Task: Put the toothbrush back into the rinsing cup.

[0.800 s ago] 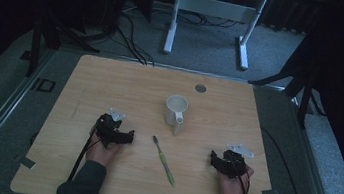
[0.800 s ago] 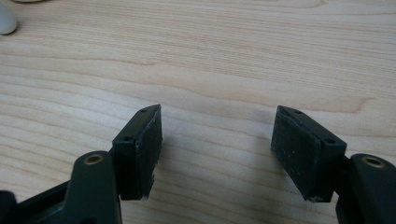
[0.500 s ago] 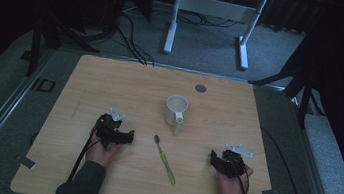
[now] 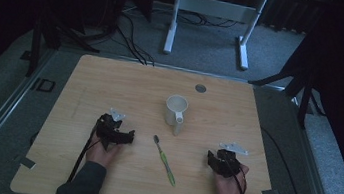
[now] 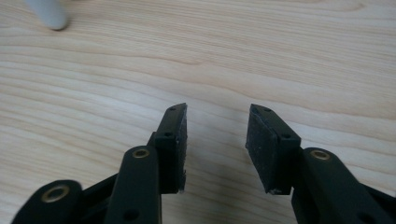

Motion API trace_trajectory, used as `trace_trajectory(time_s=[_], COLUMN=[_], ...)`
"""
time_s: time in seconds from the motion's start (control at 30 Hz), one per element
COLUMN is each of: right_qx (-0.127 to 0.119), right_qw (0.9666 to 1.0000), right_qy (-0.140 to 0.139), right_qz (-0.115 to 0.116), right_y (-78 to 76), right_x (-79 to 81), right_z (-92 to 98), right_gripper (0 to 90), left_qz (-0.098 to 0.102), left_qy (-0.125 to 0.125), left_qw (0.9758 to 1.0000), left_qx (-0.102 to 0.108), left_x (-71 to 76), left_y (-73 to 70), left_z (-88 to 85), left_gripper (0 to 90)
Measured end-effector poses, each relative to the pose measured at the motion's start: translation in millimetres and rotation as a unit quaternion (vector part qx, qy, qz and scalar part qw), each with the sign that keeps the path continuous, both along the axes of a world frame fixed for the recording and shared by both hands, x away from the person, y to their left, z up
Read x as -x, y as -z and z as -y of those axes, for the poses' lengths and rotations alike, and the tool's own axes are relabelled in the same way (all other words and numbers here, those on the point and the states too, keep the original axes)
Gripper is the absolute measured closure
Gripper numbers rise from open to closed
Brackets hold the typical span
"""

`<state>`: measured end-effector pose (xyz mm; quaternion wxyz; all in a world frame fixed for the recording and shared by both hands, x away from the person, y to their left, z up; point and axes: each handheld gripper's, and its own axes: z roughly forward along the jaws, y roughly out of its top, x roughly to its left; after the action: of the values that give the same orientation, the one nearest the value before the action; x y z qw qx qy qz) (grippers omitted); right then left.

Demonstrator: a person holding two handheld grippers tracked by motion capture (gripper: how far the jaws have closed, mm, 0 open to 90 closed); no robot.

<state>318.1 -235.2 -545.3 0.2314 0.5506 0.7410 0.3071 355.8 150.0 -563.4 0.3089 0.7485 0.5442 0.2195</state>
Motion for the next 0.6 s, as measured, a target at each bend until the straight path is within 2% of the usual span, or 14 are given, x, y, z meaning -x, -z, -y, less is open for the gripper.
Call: trace_trajectory(time_s=[0.13,0.4,0.6], right_qx=[0.002,-0.015,-0.017], right_qw=[0.9999,0.9992,0.9984], right_qy=[-0.011,-0.036,-0.053], right_qz=[0.003,-0.012,-0.016], right_y=[-4.8,-10.6,-14.1], right_x=[2.3,1.6,-0.3], right_z=[-8.4,-28.4,-41.6], right_gripper=[59.7,62.8,63.6], left_qz=[0.0,0.0,0.0], left_qy=[0.0,0.0,0.0], left_qw=[1.0,1.0,1.0], left_qx=[0.0,0.0,0.0], left_x=[0.0,0.1,0.1], left_y=[0.0,0.0,0.0], left_z=[0.0,0.1,0.1], left_gripper=[9.1,9.1,9.1])
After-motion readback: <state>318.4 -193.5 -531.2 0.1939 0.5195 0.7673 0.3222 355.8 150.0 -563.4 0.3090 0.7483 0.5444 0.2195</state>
